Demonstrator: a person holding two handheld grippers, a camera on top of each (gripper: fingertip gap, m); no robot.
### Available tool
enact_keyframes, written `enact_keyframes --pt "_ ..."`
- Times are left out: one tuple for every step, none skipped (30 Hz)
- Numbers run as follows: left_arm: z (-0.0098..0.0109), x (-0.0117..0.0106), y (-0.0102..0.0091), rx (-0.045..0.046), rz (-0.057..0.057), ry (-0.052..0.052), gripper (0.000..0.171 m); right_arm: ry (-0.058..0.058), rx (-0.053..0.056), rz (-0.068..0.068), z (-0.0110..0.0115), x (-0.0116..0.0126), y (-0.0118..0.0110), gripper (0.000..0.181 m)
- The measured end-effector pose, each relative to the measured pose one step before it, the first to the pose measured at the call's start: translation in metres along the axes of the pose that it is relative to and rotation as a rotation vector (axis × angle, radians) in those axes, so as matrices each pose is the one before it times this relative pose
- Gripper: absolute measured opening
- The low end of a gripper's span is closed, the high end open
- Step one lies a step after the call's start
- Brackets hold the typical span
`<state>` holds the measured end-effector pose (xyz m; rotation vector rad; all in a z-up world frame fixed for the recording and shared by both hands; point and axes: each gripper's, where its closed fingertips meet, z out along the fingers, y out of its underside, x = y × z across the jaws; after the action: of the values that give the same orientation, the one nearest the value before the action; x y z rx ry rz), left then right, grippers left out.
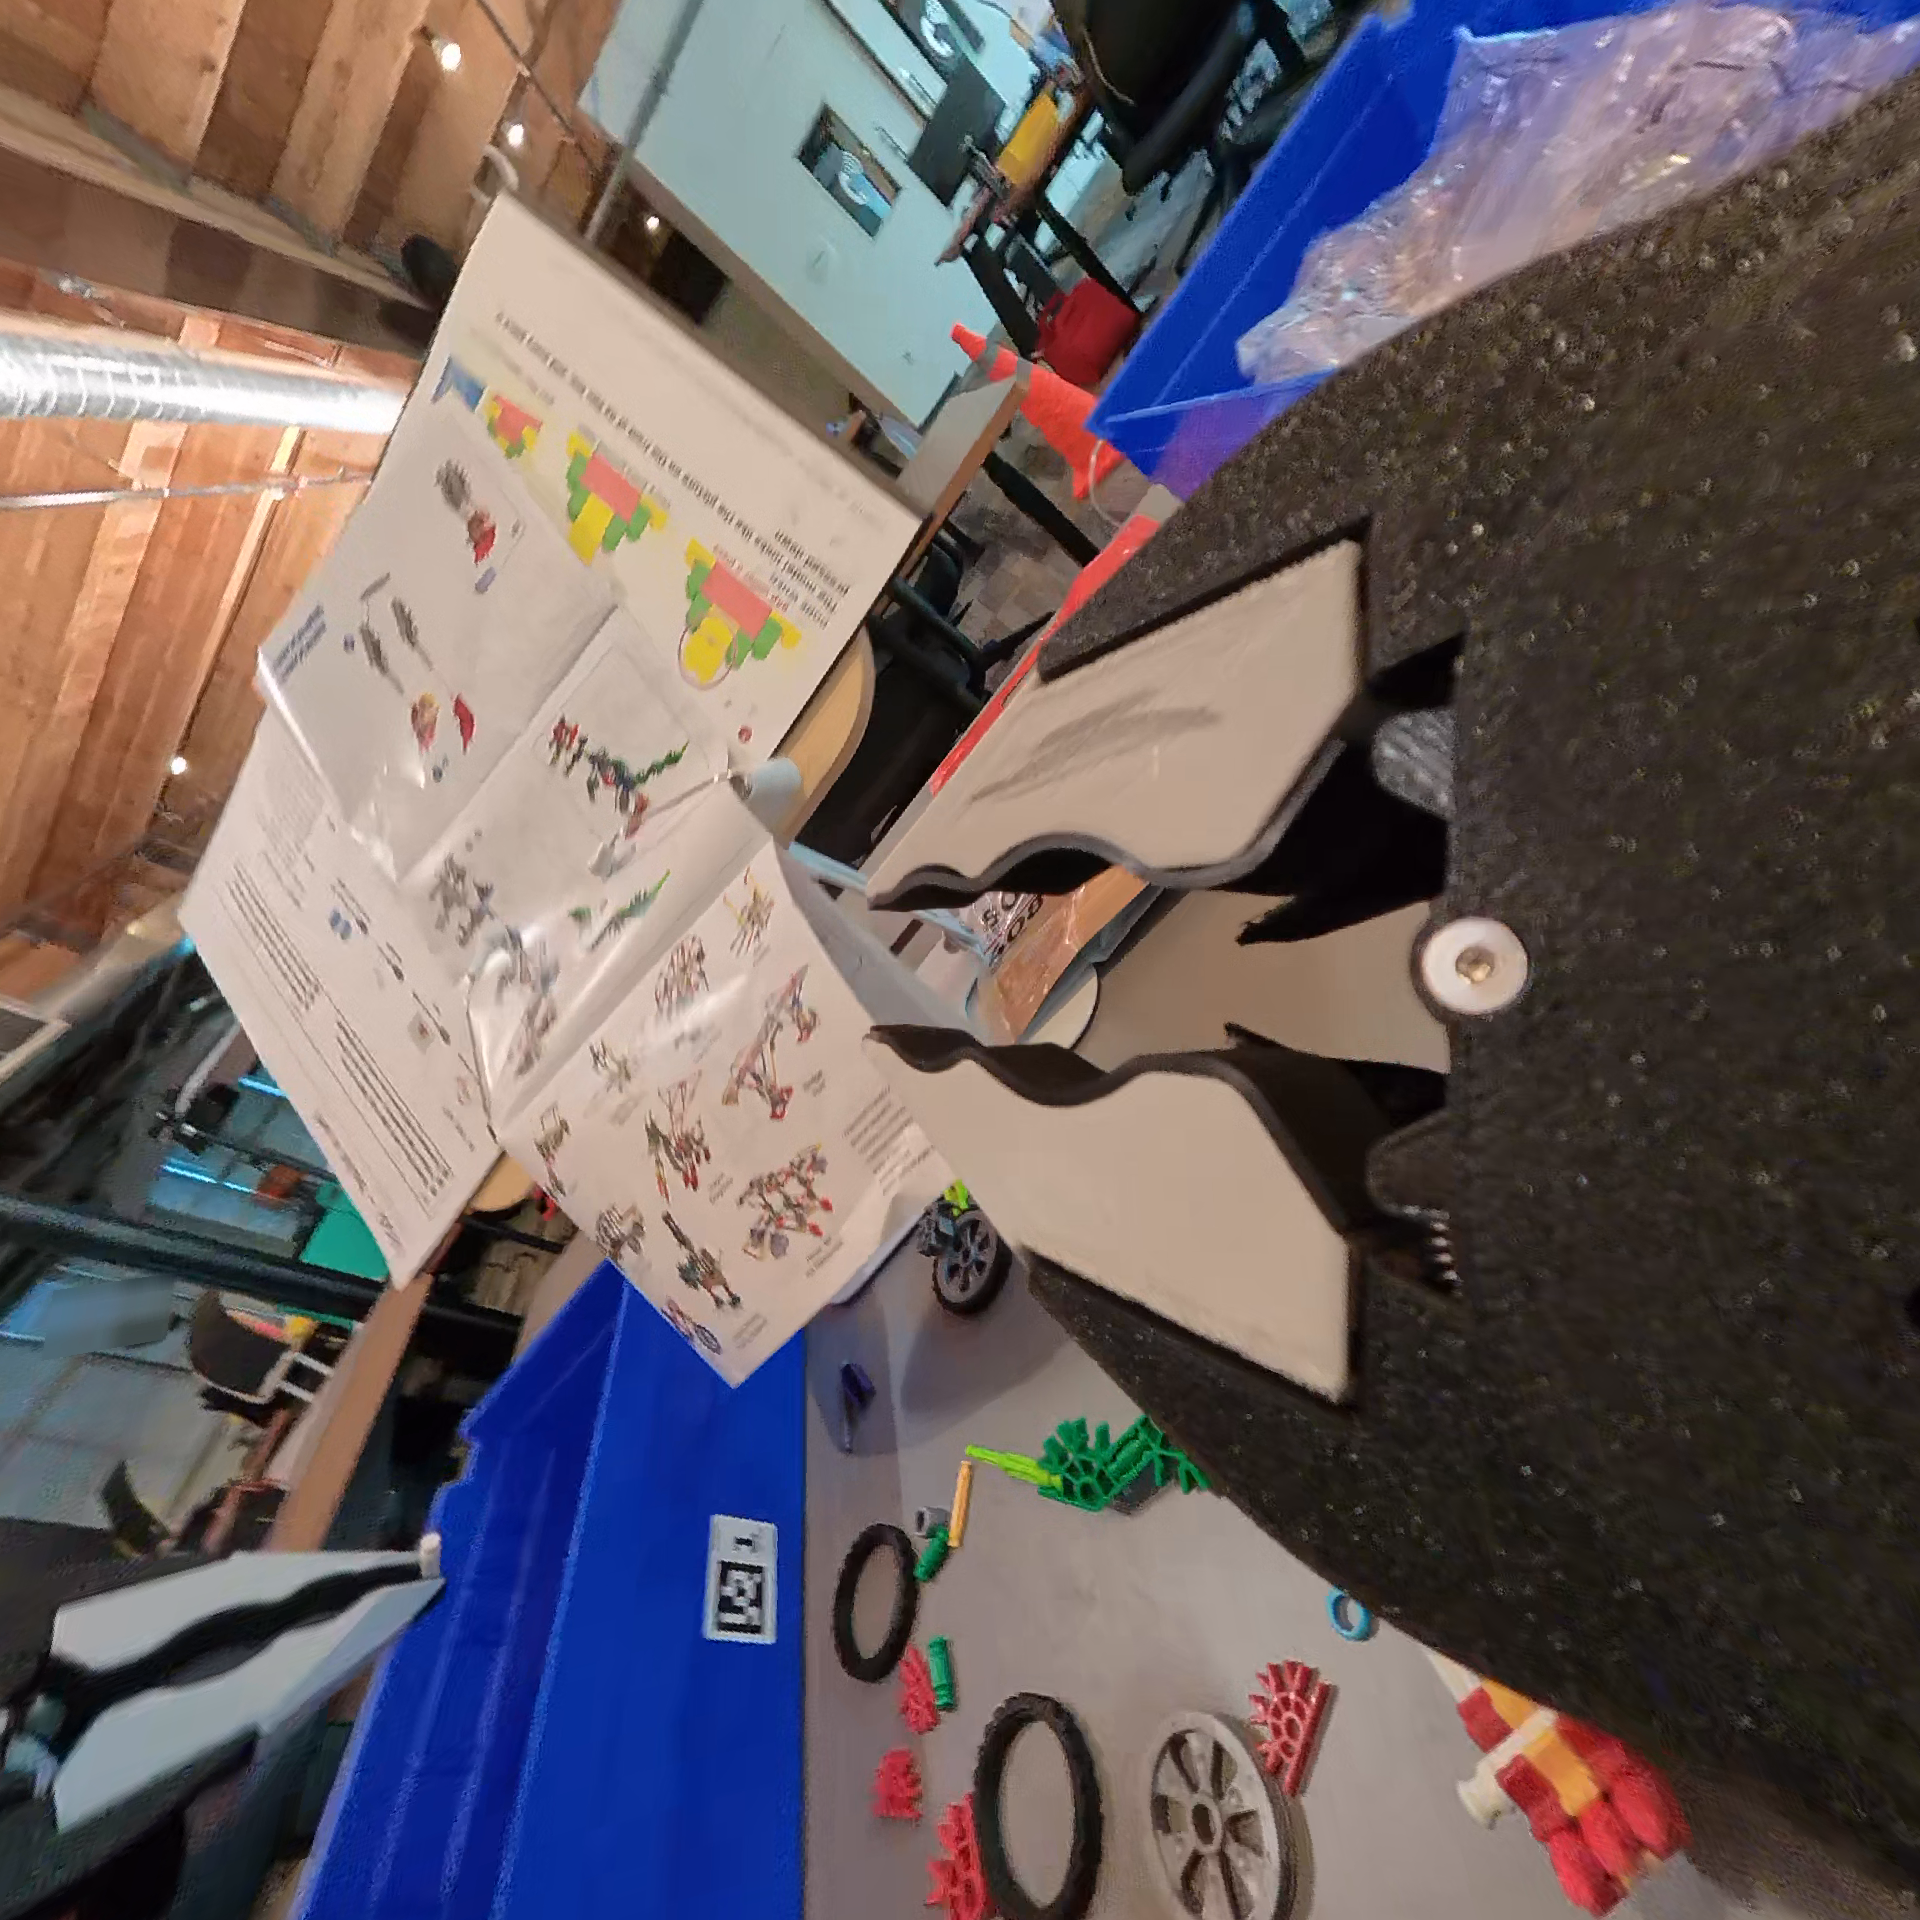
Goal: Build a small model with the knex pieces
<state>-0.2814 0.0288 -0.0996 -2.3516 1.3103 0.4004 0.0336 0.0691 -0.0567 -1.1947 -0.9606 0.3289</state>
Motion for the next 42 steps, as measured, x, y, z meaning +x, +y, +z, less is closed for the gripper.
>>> enact_keyframes --pt "-0.0125 0.00721 -0.01856 0.06132 0.0071 -0.0184 0.004 0.0075 0.0112 0.0392 -0.00598 0.00779 -0.00052 0.021" --pt "-0.00974 0.01066 -0.02001 0.06407 0.0125 -0.0045 0.004 0.003 0.0064 0.0419 -0.00608 0.00683 -0.00051 0.021" --pt "-0.00631 0.01388 -0.02073 0.06594 0.0065 0.0133 0.004 -0.0027 0.0027 0.0417 -0.00602 0.00536 -0.00016 0.021" --pt "-0.00238 0.01513 -0.02028 0.0604 0.0052 0.0157 0.004 -0.0114 -0.001 0.0406 -0.00573 0.00338 0.00034 0.021" --pt "0.00146 0.01616 -0.01751 0.04365 0.0166 0.0184 0.004 -0.0143 -0.0061 0.0376 -0.00535 0.00195 0.00117 0.021" --pt "0.00483 0.01688 -0.01601 0.03826 0.0148 0.0235 0.004 -0.0195 -0.0089 0.0309 -0.00488 -0.00012 0.00194 0.022" --pt "0.00746 0.01653 -0.01536 0.03758 0.0088 0.0283 0.004 -0.0295 -0.013 0.0227 -0.00421 -0.00299 0.00279 0.021" --pt "0.00907 0.01454 -0.01317 0.02727 0.0104 0.0237 0.004 -0.0338 -0.0175 0.0159 -0.00323 -0.00499 0.00408 0.021" --pt "0.00989 0.01303 -0.01244 0.02647 0.0066 0.0244 0.004 -0.033 -0.026 0.0093 -0.00182 -0.006 0.00558 0.021" --pt "0.01055 0.01157 -0.01212 0.02846 -0.0016 0.0268 0.004 -0.0311 -0.0293 -0.0018 -0.00088 -0.00649 0.00633 0.021" --pt "0.0102 0.00773 -0.00962 0.01906 0.0038 0.0124 0.004 -0.0304 -0.0262 -0.0111 -0.00005 -0.00714 0.00586 0.021" --pt "0.0089 0.00492 -0.00773 0.01286 0.0038 0.0048 0.005 -0.0311 -0.03 -0.0128 0.00047 -0.00727 0.00598 0.021" --pt "0.00784 0.00445 -0.00829 0.02241 -0.0078 0.0119 0.005 -0.0333 -0.0313 -0.0117 0.00093 -0.00722 0.00595 0.021" --pt "0.00722 0.00408 -0.01019 0.03983 -0.012 0.0148 0.004 -0.028 -0.0235 -0.0073 0.0011 -0.00597 0.00468 0.021" --pt "0.00752 0.00282 -0.00741 0.02816 -0.0076 0.0121 0.004 -0.026 -0.0157 0.0014 0.00132 -0.00502 0.00325 0.021" --pt "0.00773 0.00107 -0.00471 0.01674 0.0047 0.0034 0.005 -0.0292 -0.0136 0.0094 0.00161 -0.0048 0.00281 0.021" --pt "0.00732 0.00108 -0.00446 0.02196 0.0087 0.0038 0.005 -0.0261 -0.01 0.0115 0.00191 -0.00388 0.00207 0.021" --pt "0.00658 0.00311 -0.00315 0.01741 0.0077 0.0168 0.005 -0.0187 -0.0011 0.009 0.00166 -0.00257 0.00073 0.021" --pt "0.00575 0.00096 -0.00175 0.00905 0.0027 0.0043 0.004 -0.0218 0.0045 0.0111 0.00149 -0.00282 0.00004 0.021" --pt "0.00474 -0.00048 -0.0006 0.00179 0.002 -0.0035 0.005 -0.0281 0.0022 0.0138 0.00143 -0.00338 0.00036 0.021" --pt "0.00321 0.00066 -0.00214 0.01304 0.0107 0.0013 0.005 -0.0198 0.002 0.0083 0.00129 -0.00228 0.00047 0.021" --pt "0.00198 0.00333 -0.00342 0.02043 0.0117 0.0159 0.004 -0.008 -0.0005 0.001 0.00104 -0.00058 0.001 0.021" --pt "0.0019 0.00236 -0.00165 0.00653 0.0001 0.0108 0.004 0.0 0.0018 -0.0008 0.00061 0.00063 0.00051 0.02" --pt "0.00189 -0.00037 -0.00071 -0.00072 0.0087 -0.0099 0.004 -0.0063 0.0039 0.0044 0.00031 0.00001 0.0 0.02" --pt "0.00196 -0.00051 0.00044 -0.00823 0.018 -0.0109 0.004 -0.0154 0.0061 0.008 0.00022 -0.00134 -0.00046 0.019" --pt "0.00219 0.00122 0.00111 -0.01356 0.0185 -0.0006 0.004 -0.0158 0.0078 0.0077 0.00033 -0.00159 -0.00083 0.018" --pt "0.00199 0.00124 -0.00032 -0.00474 0.016 -0.0019 0.004 -0.0185 0.0036 0.0057 0.0004 -0.00241 -0.0003 0.018" --pt "0.00188 0.002 -0.0003 -0.00512 0.0116 0.0024 0.004 -0.0215 0.0027 0.0003 0.00045 -0.00349 -0.00049 0.018" --pt "0.00114 0.00116 -0.00062 -0.00143 0.0152 -0.0037 0.004 -0.0183 -0.0002 -0.0042 0.00021 -0.00363 -0.00012 0.015" --pt "0.00084 0.00223 -0.00024 -0.00183 0.0151 0.0032 0.004 -0.0069 -0.0038 -0.0066 0.00035 -0.00213 0.00067 0.014" --pt "0.00063 0.00337 -0.00113 0.00585 0.0112 0.0121 0.004 0.0008 -0.0055 -0.0062 0.00013 -0.00087 0.00115 0.011" --pt "0.00069 0.0024 -0.00144 0.00839 0.0027 0.0055 0.004 -0.0032 -0.0031 -0.001 0.00006 -0.00105 0.00104 0.009" --pt "0.0009 0.00069 0.00001 -0.00035 0.0002 -0.0045 0.004 -0.0026 0.0004 0.0035 -0.00039 -0.00077 0.00077 0.008" --pt "0.00089 0.00274 -0.00012 0.00287 0.0019 0.0083 0.004 -0.0031 -0.0028 0.0016 -0.00036 -0.00065 0.00137 0.005" --pt "0.00075 0.00242 -0.00053 0.00644 0.0016 0.0057 0.004 -0.0089 0.0005 -0.0011 -0.0006 -0.0019 0.00067 0.004" --pt "0.00048 0.00277 -0.00074 0.00666 0.0011 0.0097 0.004 -0.0094 0.0009 -0.002 -0.00032 -0.00235 0.0002 0.004" --pt "0.00022 0.00223 -0.00038 0.00362 0.0026 0.0069 0.004 -0.0067 0.0005 -0.0042 0.0 -0.00226 0.00013 0.004" --pt "0.00042 0.00156 0.00043 -0.00202 0.006 0.002 0.005 -0.0023 -0.0027 -0.0083 0.00002 -0.00169 0.00079 0.004" --pt "0.00047 0.00212 0.00057 -0.00174 0.0054 0.0046 0.005 -0.0028 -0.0044 -0.0133 -0.00006 -0.00183 0.00129 0.003" --pt "0.00062 0.00234 0.00043 -0.00008 0.0023 0.0061 0.005 -0.0062 -0.0055 -0.0095 -0.00024 -0.00188 0.00151 0.003" --pt "0.00067 0.00149 -0.00002 0.00394 -0.0021 0.0001 0.005 -0.0029 -0.0023 -0.0066 -0.0003 -0.00118 0.00097 0.003" --pt "0.00054 0.00113 -0.00019 0.00509 -0.0046 -0.0008 0.005 -0.0006 0.0008 -0.0036 -0.00042 -0.00075 0.00066 0.002"
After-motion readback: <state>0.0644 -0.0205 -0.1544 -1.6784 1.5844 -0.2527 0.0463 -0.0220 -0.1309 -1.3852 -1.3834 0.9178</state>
